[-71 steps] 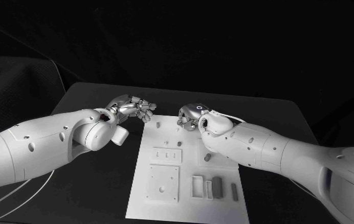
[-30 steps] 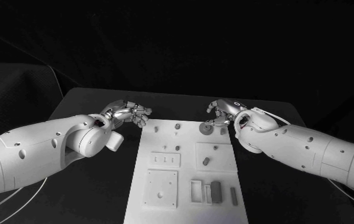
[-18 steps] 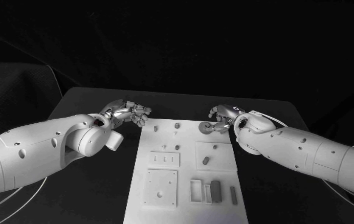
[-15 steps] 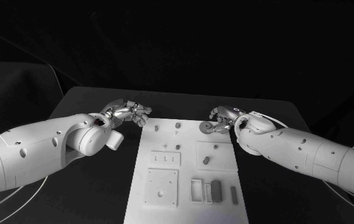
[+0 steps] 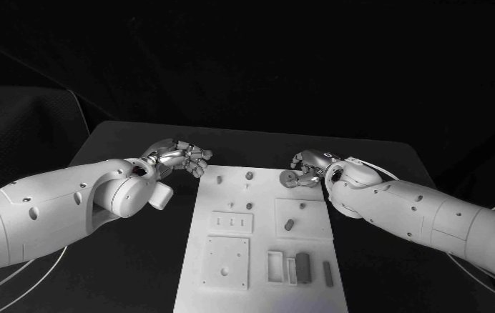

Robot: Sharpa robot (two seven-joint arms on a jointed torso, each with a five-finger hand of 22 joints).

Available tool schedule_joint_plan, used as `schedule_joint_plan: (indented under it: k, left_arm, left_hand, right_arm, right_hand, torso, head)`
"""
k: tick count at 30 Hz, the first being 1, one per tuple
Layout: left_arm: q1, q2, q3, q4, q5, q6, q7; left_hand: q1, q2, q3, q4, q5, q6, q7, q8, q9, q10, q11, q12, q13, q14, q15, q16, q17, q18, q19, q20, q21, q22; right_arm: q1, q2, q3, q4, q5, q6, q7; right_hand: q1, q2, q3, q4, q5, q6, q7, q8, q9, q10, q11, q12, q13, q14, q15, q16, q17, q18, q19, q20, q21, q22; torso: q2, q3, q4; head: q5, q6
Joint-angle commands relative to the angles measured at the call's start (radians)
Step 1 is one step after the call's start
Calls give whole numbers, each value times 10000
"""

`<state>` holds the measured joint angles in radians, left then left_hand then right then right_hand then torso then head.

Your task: Assemble the parts on the task board

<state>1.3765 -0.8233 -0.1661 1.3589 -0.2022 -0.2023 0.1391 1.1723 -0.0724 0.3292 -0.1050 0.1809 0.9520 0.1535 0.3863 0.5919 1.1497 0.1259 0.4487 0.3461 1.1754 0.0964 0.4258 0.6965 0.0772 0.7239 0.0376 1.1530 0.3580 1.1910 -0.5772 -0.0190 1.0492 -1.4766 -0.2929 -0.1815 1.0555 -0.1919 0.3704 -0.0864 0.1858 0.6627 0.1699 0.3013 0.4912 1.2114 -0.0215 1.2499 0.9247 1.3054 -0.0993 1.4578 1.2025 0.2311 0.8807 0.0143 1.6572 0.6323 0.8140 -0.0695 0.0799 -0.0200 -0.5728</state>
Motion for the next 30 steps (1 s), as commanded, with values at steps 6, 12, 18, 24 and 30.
schedule_joint_plan:
  k: [6, 12, 18, 24, 30]
  left_arm:
    - [12, 53, 9, -9, 50, 75, 66]
    - [12, 69, 8, -33, 54, 53, 35]
    - [12, 112, 8, -38, 54, 65, 30]
    - [12, 117, 8, -58, 54, 55, 19]
    - [12, 122, 8, -37, 52, 73, 7]
  left_hand:
    - [-31, -100, 7, 69, 27, -81, -7, -39, -13, -64, 6, -47, -12, 92, 11, -41, 17, 181, 85, -12, -34, -11]
    - [-66, -79, 6, 101, 28, -86, -5, -50, -15, -66, 9, -56, -15, 94, 14, -48, 23, 179, 91, -8, -37, -14]
    - [-81, -71, 6, 114, 28, -87, -5, -54, -16, -66, 10, -59, -16, 95, 14, -51, 26, 179, 93, -6, -38, -15]
    - [-88, -66, 6, 120, 29, -88, -5, -56, -16, -66, 10, -61, -16, 95, 15, -53, 28, 179, 94, -6, -39, -16]
    - [-91, -65, 6, 123, 29, -89, -5, -58, -17, -67, 11, -63, -16, 95, 15, -55, 29, 179, 94, -5, -40, -17]
  right_arm:
    - [-2, 177, -1, -447, -50, 197, 169]
    - [-2, 297, -1, -681, -31, 221, 257]
    - [-1, 351, -1, -728, -31, 228, 300]
    - [-1, 403, -1, -797, -21, 287, 327]
    - [-1, 455, -1, -860, 10, 364, 323]
  right_hand:
    - [-90, 132, 106, 117, -10, 267, -44, 164, 59, -16, 3, 58, 27, -67, -5, 63, 9, 168, -41, -30, 922, 6]
    - [-152, 369, 265, 214, -11, 652, -101, 364, 149, 31, -9, 132, 51, -29, -17, 149, 19, 182, -7, -42, 986, 30]
    - [-179, 490, 335, 250, -11, 851, -122, 455, 193, 44, -13, 158, 58, -18, -21, 183, 21, 186, 2, -46, 1010, 41]
    - [-204, 454, 330, 255, -17, 885, -124, 468, 200, 46, -12, 164, 60, -16, -21, 192, 22, 185, 1, -46, 1016, 44]
    - [-272, 353, 307, 270, -24, 903, -114, 464, 201, 43, -11, 171, 62, -20, -20, 205, 21, 181, -4, -44, 1024, 49]
  torso:
    - [11, 6, 1]
    - [15, 13, 0]
    - [24, 6, 14]
    - [20, 18, -7]
    - [31, 13, -11]
  head:
    - [0, 4]
    - [-2, 24]
    - [6, 12]
    - [19, 13]
    - [33, 18]
